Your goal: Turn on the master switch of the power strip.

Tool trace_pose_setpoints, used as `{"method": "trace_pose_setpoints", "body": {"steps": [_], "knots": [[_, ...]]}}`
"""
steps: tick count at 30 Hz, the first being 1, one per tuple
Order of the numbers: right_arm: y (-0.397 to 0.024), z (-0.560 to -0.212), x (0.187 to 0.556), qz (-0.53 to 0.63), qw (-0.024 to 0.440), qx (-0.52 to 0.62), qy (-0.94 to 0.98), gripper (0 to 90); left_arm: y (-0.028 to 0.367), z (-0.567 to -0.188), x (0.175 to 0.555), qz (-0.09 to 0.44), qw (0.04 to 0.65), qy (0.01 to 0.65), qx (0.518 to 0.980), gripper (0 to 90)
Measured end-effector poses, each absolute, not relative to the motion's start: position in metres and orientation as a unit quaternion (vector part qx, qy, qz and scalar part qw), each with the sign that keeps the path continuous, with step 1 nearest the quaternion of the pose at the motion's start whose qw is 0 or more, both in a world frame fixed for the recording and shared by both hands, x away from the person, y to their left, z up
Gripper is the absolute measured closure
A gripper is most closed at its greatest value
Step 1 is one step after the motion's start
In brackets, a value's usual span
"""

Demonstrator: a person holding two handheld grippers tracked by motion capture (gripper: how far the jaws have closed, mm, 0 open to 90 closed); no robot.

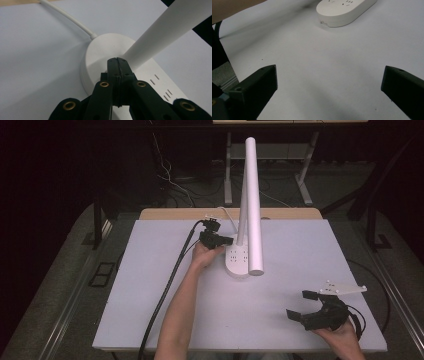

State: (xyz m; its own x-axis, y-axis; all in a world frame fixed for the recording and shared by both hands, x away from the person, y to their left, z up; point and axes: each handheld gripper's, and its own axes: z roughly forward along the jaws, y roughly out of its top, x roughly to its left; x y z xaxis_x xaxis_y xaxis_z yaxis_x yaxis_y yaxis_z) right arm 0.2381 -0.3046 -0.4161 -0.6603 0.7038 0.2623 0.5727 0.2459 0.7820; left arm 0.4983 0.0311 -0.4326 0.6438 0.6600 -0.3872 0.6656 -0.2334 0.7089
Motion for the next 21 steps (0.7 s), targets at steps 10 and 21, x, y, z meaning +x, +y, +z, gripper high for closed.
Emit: {"method": "trace_pose_setpoints", "body": {"steps": [10, 21], "knots": [[-0.3039, -0.4156, 0.2376, 0.461, 0.073, 0.406, 0.786, 0.0, 0.0340, -0.4360, 0.4981, -0.014, 0.457, 0.427, 0.780, 90.0], [-0.3032, -0.4146, 0.2363, 0.460, 0.074, 0.404, 0.787, 0.0, 0.0256, -0.4346, 0.4982, -0.005, 0.447, 0.440, 0.779, 90.0]]}}
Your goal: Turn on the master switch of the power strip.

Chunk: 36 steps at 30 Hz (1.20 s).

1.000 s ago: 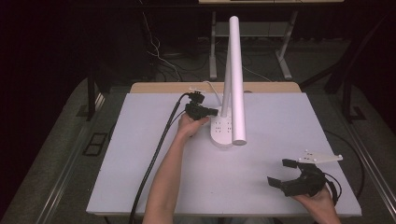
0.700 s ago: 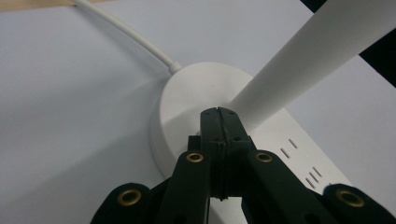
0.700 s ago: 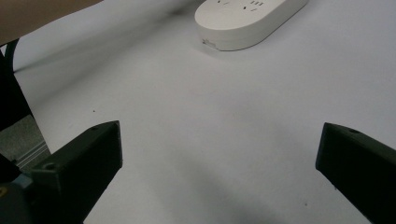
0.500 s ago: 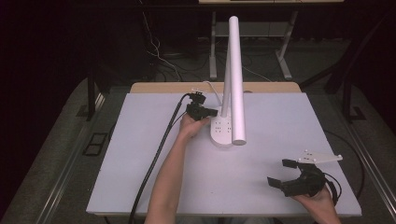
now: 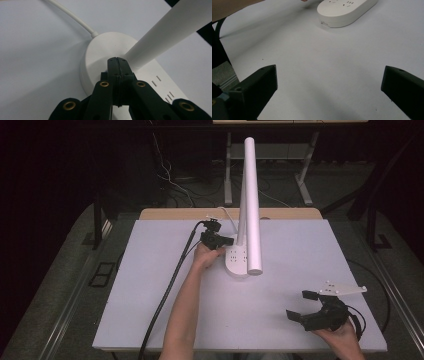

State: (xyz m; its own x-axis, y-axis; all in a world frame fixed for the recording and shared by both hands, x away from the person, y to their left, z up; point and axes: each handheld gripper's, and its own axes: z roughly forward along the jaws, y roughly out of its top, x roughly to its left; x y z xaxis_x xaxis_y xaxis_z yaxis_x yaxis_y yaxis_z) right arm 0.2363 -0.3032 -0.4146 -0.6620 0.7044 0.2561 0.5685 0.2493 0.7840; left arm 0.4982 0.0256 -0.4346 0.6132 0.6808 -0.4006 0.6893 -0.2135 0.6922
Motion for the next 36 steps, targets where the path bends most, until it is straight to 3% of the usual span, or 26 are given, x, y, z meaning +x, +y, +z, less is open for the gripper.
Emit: {"method": "trace_pose_setpoints", "body": {"steps": [9, 20, 36], "knots": [[-0.303, -0.414, 0.235, 0.461, 0.073, 0.404, 0.787, 0.0, 0.026, -0.436, 0.498, -0.008, 0.447, 0.453, 0.772, 90.0], [-0.303, -0.416, 0.237, 0.460, 0.075, 0.402, 0.788, 0.0, 0.023, -0.434, 0.489, 0.042, 0.444, 0.428, 0.786, 90.0], [-0.305, -0.416, 0.237, 0.460, 0.073, 0.408, 0.785, 0.0, 0.043, -0.423, 0.483, 0.057, 0.461, 0.431, 0.774, 89.9]]}}
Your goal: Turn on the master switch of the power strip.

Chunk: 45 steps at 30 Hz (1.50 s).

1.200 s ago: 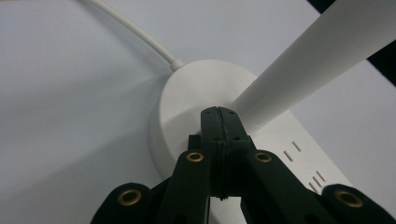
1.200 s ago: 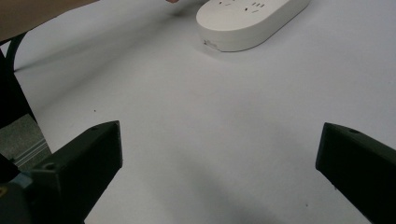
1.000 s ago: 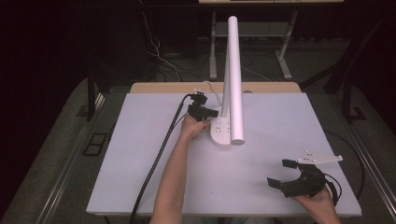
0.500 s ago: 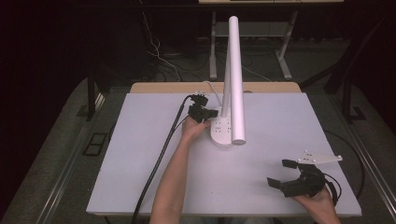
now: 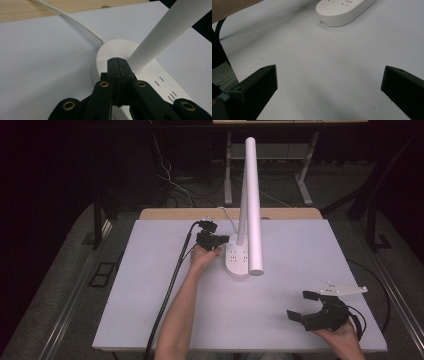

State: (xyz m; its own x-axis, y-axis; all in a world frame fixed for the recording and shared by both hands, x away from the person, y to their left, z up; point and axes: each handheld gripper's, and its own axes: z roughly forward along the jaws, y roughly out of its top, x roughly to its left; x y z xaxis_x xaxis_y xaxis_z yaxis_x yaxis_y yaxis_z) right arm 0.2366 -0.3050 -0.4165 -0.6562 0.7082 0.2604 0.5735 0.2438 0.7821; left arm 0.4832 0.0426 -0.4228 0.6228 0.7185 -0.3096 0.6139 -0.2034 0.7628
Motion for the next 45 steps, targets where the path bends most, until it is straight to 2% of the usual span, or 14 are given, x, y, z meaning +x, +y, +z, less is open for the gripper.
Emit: {"method": "trace_pose_setpoints", "body": {"steps": [16, 20, 25, 29, 34, 36, 45], "knots": [[-0.306, -0.416, 0.236, 0.461, 0.074, 0.409, 0.784, 0.0, 0.073, -0.385, 0.467, 0.069, 0.483, 0.406, 0.773, 88.9], [-0.306, -0.416, 0.236, 0.460, 0.074, 0.409, 0.784, 0.0, 0.079, -0.377, 0.460, 0.062, 0.493, 0.394, 0.773, 74.9], [-0.306, -0.416, 0.236, 0.461, 0.074, 0.410, 0.784, 0.0, 0.088, -0.371, 0.450, 0.050, 0.495, 0.360, 0.789, 44.0], [-0.306, -0.416, 0.236, 0.461, 0.076, 0.410, 0.783, 0.0, 0.094, -0.370, 0.441, 0.044, 0.493, 0.362, 0.790, 23.6], [-0.306, -0.416, 0.236, 0.463, 0.078, 0.410, 0.782, 0.0, 0.098, -0.369, 0.427, 0.040, 0.473, 0.361, 0.803, 5.0], [-0.306, -0.416, 0.236, 0.463, 0.078, 0.410, 0.782, 0.0, 0.103, -0.368, 0.422, 0.034, 0.479, 0.361, 0.800, 0.0], [-0.305, -0.416, 0.236, 0.462, 0.078, 0.410, 0.782, 0.0, 0.118, -0.358, 0.399, 0.033, 0.487, 0.342, 0.803, 0.0]]}}
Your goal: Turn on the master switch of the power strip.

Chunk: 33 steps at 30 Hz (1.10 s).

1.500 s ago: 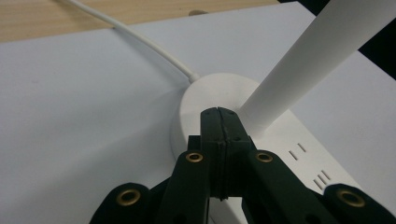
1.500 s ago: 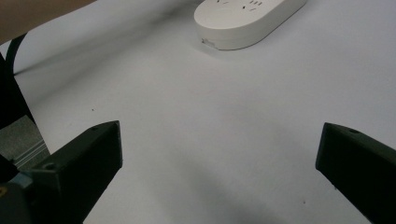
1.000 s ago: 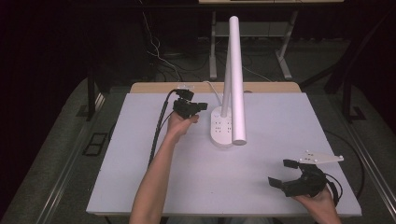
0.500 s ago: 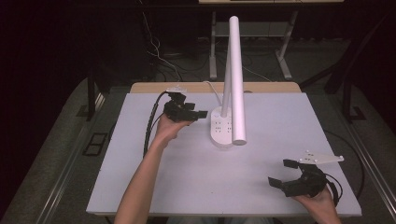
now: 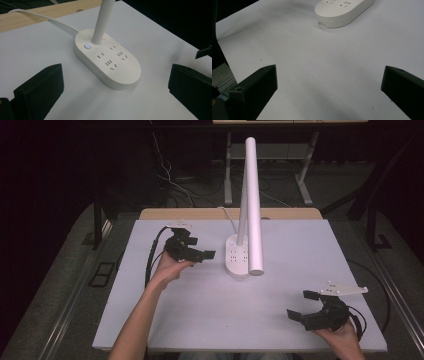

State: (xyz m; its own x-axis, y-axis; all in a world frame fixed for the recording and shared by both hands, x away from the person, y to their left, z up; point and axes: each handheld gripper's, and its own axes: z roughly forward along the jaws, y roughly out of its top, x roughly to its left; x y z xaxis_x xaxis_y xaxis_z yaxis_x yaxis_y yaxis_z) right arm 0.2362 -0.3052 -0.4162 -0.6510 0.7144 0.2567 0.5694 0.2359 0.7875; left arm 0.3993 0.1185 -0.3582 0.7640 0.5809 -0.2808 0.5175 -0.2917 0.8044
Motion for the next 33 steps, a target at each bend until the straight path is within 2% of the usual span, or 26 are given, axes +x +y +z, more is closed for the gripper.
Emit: {"method": "trace_pose_setpoints", "body": {"steps": [17, 33], "knots": [[-0.304, -0.416, 0.236, 0.460, 0.080, 0.410, 0.783, 0.0, 0.143, -0.367, 0.347, 0.042, 0.505, 0.329, 0.797, 0.0], [-0.302, -0.416, 0.237, 0.459, 0.080, 0.410, 0.785, 0.0, 0.159, -0.382, 0.315, 0.054, 0.519, 0.335, 0.785, 0.0]]}}
